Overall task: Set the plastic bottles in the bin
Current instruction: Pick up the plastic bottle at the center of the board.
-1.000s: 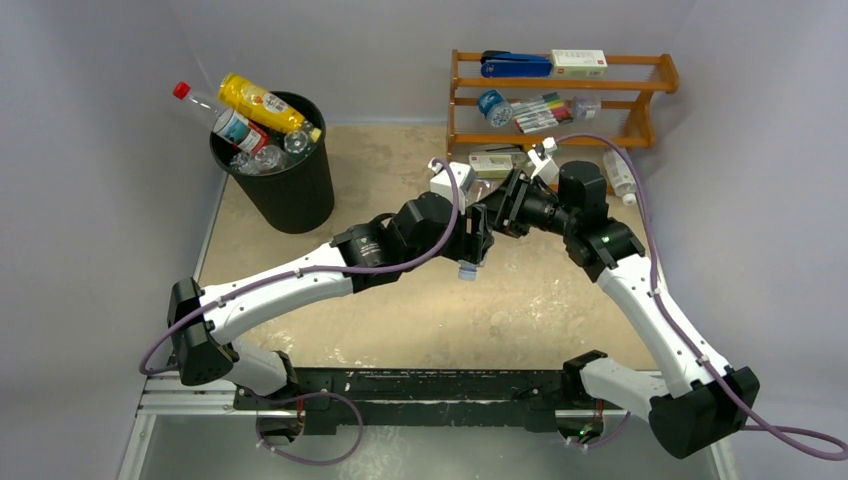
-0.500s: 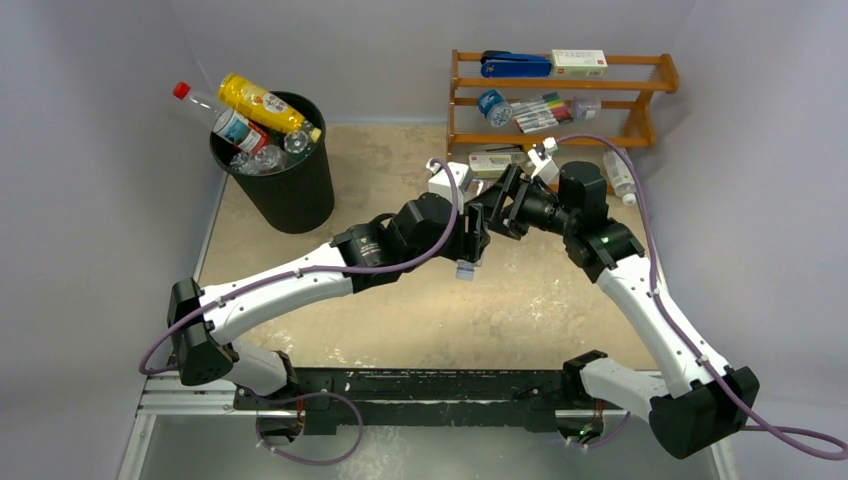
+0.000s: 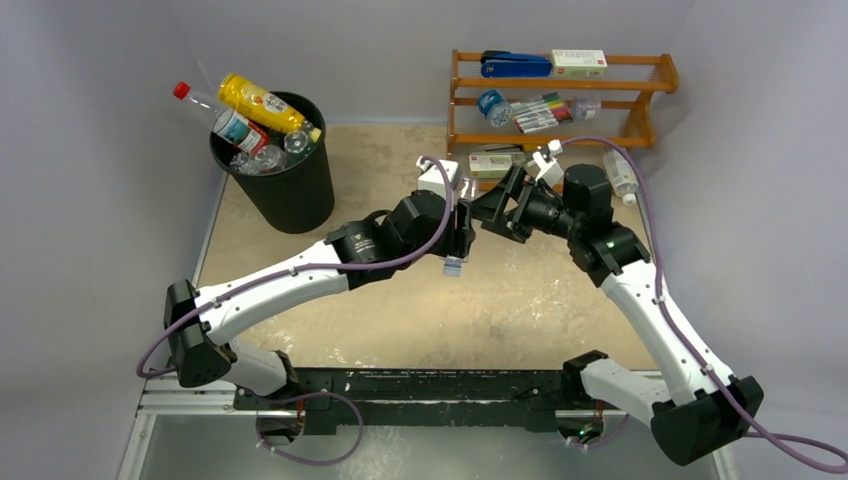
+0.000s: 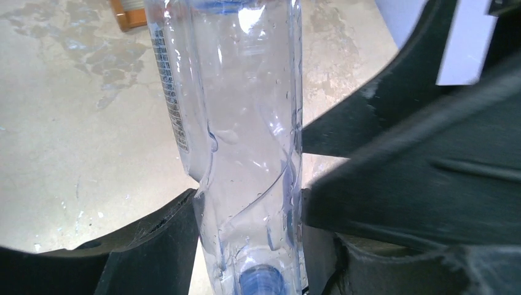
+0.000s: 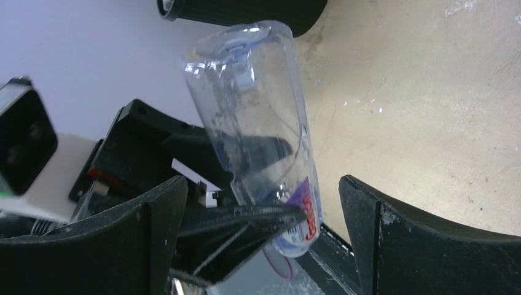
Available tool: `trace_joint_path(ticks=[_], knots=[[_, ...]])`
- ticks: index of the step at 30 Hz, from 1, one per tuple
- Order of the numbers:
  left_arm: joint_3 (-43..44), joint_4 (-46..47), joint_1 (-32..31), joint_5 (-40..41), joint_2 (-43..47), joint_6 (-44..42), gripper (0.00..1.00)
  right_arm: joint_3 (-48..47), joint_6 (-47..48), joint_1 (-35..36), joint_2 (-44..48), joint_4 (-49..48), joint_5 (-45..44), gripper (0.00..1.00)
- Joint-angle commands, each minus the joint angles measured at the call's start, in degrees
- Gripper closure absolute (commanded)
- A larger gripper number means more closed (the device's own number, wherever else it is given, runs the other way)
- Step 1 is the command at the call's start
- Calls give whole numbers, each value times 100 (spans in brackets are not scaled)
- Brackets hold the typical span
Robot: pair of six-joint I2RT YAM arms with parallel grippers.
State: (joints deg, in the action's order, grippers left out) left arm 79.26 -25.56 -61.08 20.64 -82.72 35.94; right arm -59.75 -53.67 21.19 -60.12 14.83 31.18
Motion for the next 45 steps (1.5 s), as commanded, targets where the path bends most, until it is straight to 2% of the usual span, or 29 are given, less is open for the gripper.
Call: trace_joint_path(ticks=[1,8,24,45], knots=[[-6,175,187,265,307,72,54,-96,82,52,376,137,274,4],[-131,95,217,383,419,92,53,25,213,52,440,250,291,3],[-666,-60,742,498,1410,56,52,379,494,52,473,579,207,2],[-551,-191,982,572,1555,-127,52,657,595,52,444,634,187,2]])
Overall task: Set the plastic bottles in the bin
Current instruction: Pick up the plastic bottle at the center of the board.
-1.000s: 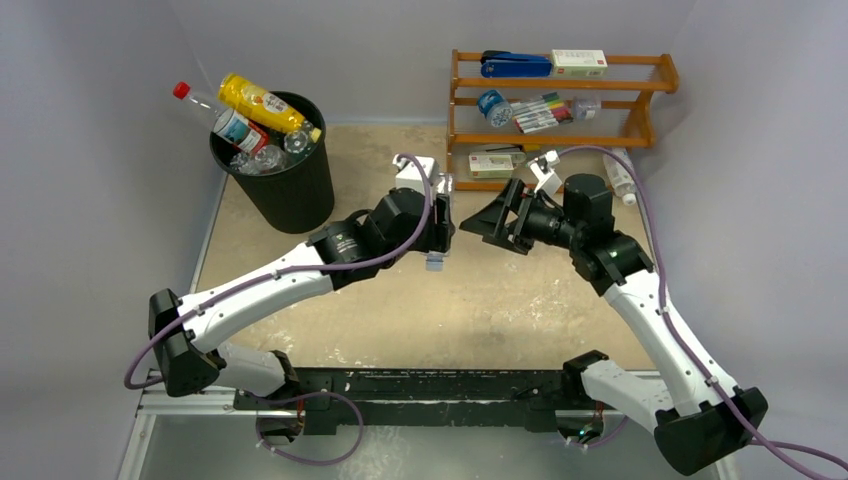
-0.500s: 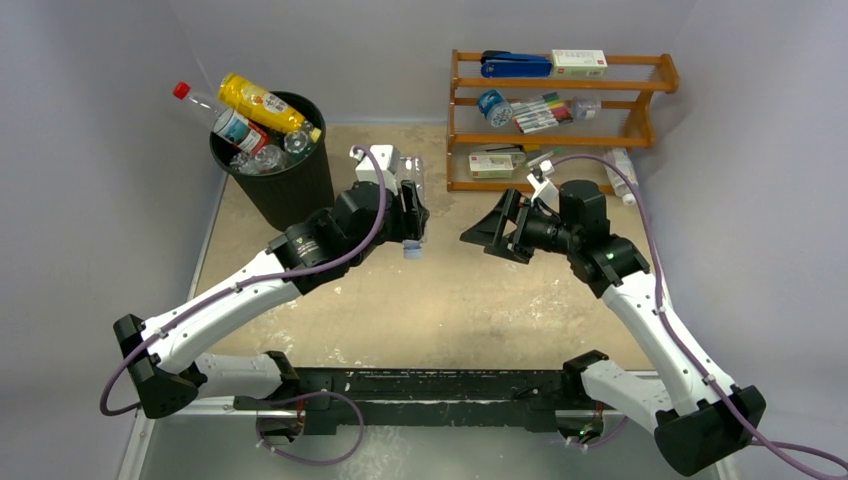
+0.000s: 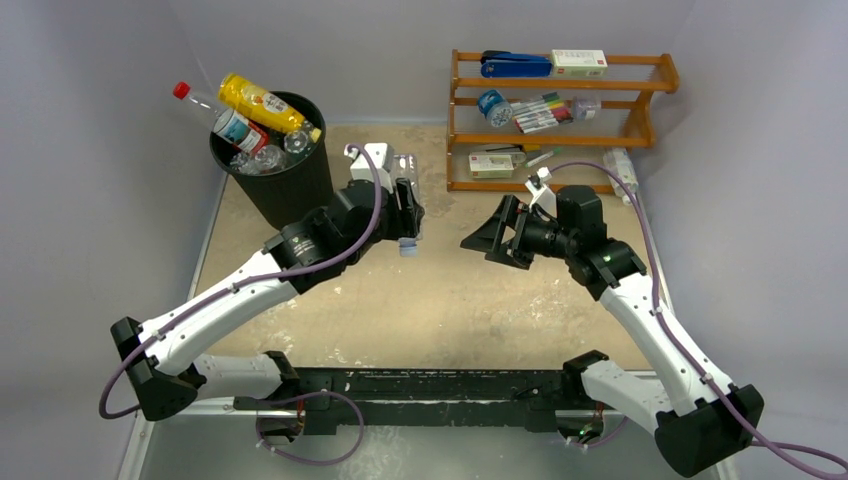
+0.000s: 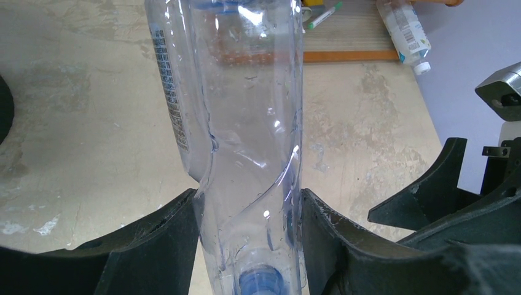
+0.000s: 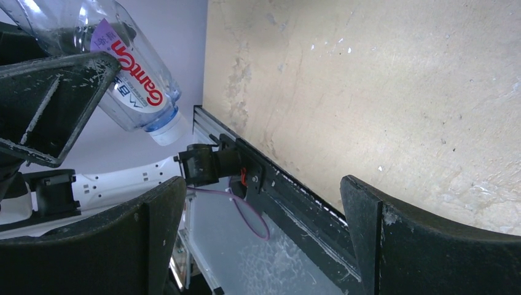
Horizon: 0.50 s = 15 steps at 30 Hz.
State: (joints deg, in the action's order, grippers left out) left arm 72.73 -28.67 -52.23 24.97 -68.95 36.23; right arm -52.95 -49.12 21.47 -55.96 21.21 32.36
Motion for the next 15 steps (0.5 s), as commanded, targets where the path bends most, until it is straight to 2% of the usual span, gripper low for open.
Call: trace_joint_path(ticks=[1,10,15], knots=[[166,90,134,136,161,-210,52,-23,154,23,32,0,69,2],[1060,-344,1098,-286,-53,-726,51,-133,118,23,209,142,-83,2],[1864,-791,1584,-311,-310,-1112,51,122,-41,23,486,101,-77,2]])
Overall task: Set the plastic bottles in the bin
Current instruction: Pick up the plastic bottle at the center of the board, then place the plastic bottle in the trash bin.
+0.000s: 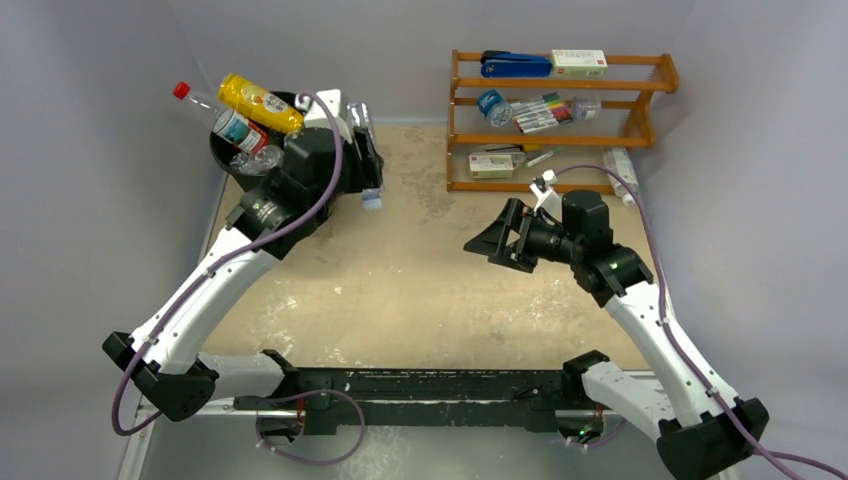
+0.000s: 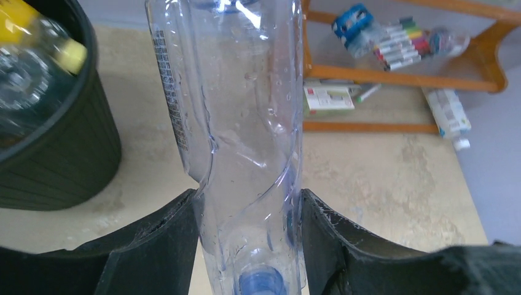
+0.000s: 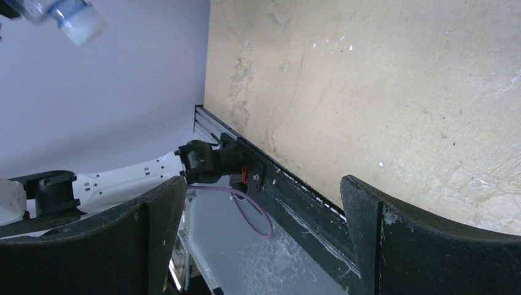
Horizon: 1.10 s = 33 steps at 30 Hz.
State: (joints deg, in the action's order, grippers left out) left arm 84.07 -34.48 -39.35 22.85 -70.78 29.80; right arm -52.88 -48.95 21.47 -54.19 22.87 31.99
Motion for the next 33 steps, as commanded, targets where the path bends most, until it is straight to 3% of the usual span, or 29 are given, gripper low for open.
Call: trace_joint_path(ticks=[1,7,19,28,33], knots=[[881,-280,390,-93,-168,-530,51,160,-84,23,353,-79,-24,2],[1661,-623,1152,-167,-503,-801,51,246,-72,23,459,-85,18,2],[2413,-653,2699,-324,-996,-997,51,355,-117,21,930,155,-14,2],[2248,-467,3743,-226,-934,-1251,51,590,-185,23,1193,217,-34,2],[1692,164,3898,257,-725,-1419,50,604,-173,23,1167,204,-26,2]])
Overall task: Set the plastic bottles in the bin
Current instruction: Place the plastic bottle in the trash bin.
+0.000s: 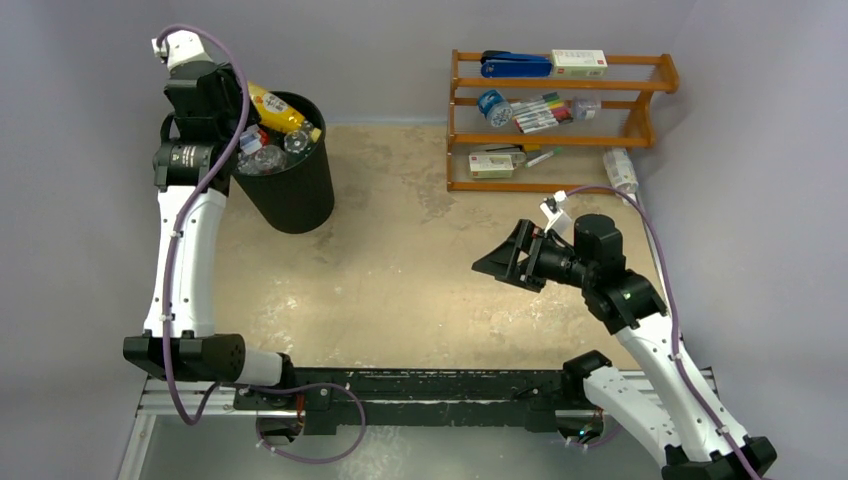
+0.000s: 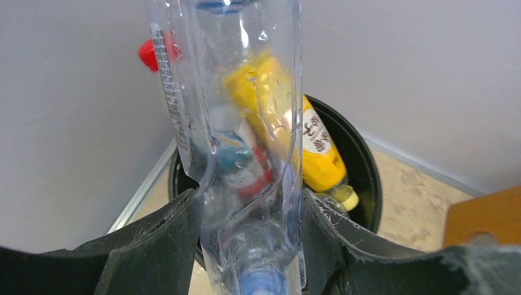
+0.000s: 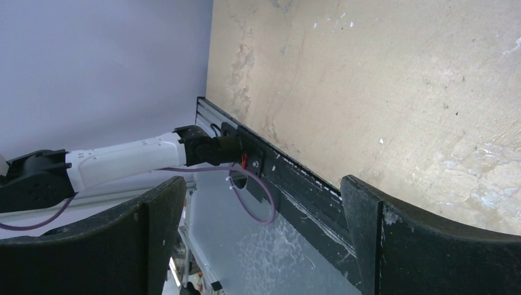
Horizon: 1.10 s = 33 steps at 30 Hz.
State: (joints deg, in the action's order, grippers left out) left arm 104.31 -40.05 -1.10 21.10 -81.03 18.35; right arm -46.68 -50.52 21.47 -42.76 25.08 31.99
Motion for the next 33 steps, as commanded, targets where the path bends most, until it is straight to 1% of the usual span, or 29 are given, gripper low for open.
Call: trace_joint_path(ticks=[1,6,9,17,19,23,30,33], knots=[[-428,859,80,574,333,-331,50,-17,-5,23,16,-14,-28,2],[-902,1463,118,1091,364,-595,50,33,-4,23,59,6,-54,2],[-1293,2048,141,1205,442,-677,50,131,-43,23,107,-53,-44,1],[-1974,3257,163,1510,431,-776,50,318,-93,23,271,-51,-62,2],[-2215,3622,159,1494,485,-752,50,369,-106,23,299,-62,-57,2],[-2760,4062,163,1352,554,-678,50,492,-136,23,300,-167,-23,2],[-3708,4653,163,1381,882,-641,50,522,-118,23,259,-209,-20,1],[-3833,4718,161,1217,866,-648,50,565,-122,23,257,-215,0,2]])
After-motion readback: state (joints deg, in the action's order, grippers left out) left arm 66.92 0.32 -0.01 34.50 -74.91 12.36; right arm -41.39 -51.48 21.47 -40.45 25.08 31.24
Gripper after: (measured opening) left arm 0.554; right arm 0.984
